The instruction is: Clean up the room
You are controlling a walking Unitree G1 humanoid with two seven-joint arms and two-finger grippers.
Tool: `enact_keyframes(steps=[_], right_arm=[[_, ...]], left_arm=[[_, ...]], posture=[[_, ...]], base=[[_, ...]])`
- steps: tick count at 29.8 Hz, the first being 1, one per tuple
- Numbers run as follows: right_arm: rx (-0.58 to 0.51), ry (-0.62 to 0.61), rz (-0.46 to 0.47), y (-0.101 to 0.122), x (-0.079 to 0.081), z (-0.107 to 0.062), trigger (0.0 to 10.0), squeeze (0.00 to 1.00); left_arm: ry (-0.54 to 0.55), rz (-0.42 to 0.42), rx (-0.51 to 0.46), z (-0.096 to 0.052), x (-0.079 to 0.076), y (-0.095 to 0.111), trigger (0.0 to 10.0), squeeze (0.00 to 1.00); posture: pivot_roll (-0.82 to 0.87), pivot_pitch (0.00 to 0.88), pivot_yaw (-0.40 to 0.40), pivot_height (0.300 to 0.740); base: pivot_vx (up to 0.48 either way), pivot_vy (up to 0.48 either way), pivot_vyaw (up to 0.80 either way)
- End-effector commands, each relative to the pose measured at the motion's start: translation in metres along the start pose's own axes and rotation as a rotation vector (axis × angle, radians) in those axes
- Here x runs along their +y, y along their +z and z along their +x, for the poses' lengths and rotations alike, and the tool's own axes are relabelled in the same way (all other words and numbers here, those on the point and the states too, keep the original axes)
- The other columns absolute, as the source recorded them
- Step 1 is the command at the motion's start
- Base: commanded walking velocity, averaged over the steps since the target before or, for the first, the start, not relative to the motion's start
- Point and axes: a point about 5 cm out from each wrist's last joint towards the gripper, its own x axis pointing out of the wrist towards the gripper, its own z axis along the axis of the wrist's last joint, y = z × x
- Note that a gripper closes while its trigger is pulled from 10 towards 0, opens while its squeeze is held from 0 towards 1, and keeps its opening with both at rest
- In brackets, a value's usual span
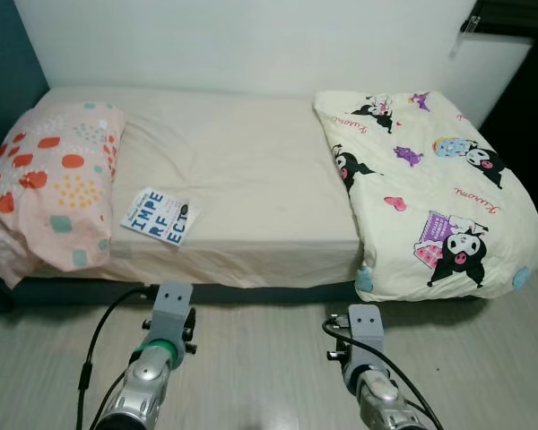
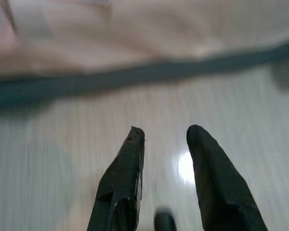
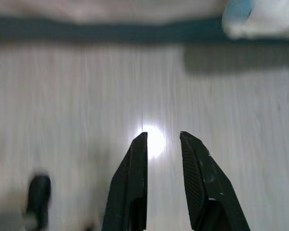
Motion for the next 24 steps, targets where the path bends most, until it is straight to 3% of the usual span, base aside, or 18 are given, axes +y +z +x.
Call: enact_keyframes(steps=[1, 2, 4, 12, 19, 24], right_arm=[[0.206, 0.011, -0.080, -0.045, 0.002, -0.010, 10.0, 0.00], [0.206, 0.011, -0.080, -0.045, 0.002, -0.010, 10.0, 0.00], [0.312, 0.066, -0.117, -0.068, 0.006, -0.018, 10.0, 0.00], [0.419, 0.091, -0.115, -0.087, 0.004, -0.027, 10.0, 0.00], [0.410, 0.089, -0.109, -0.085, 0.006, -0.026, 10.0, 0.00], [0.394, 0.098, -0.133, -0.083, 0.005, -0.025, 10.0, 0.00]], left_arm=[[-0.064, 0.066, 0.213, -0.014, -0.011, -0.048, 10.0, 0.00], [-0.064, 0.066, 0.213, -0.014, -0.011, -0.048, 10.0, 0.00], [-0.085, 0.061, 0.289, -0.020, -0.015, -0.064, 10.0, 0.00], [-0.109, 0.067, 0.279, -0.020, -0.021, -0.064, 10.0, 0.00], [-0.103, 0.063, 0.276, -0.017, -0.023, -0.058, 10.0, 0.00], [-0.098, 0.047, 0.215, -0.011, -0.023, -0.043, 10.0, 0.00]], posture=[[0.08, 0.000, -0.010, 0.740], [0.08, 0.000, -0.010, 0.740], [0.06, 0.000, -0.001, 0.740], [0.04, 0.005, 0.017, 0.740], [0.04, 0.013, 0.019, 0.740], [0.06, 0.031, 0.003, 0.740]], base=[[0.000, 0.000, 0.00], [0.000, 0.000, 0.00], [0.000, 0.000, 0.00], [0.000, 0.000, 0.00], [0.000, 0.000, 0.00], [0.000, 0.000, 0.00]])
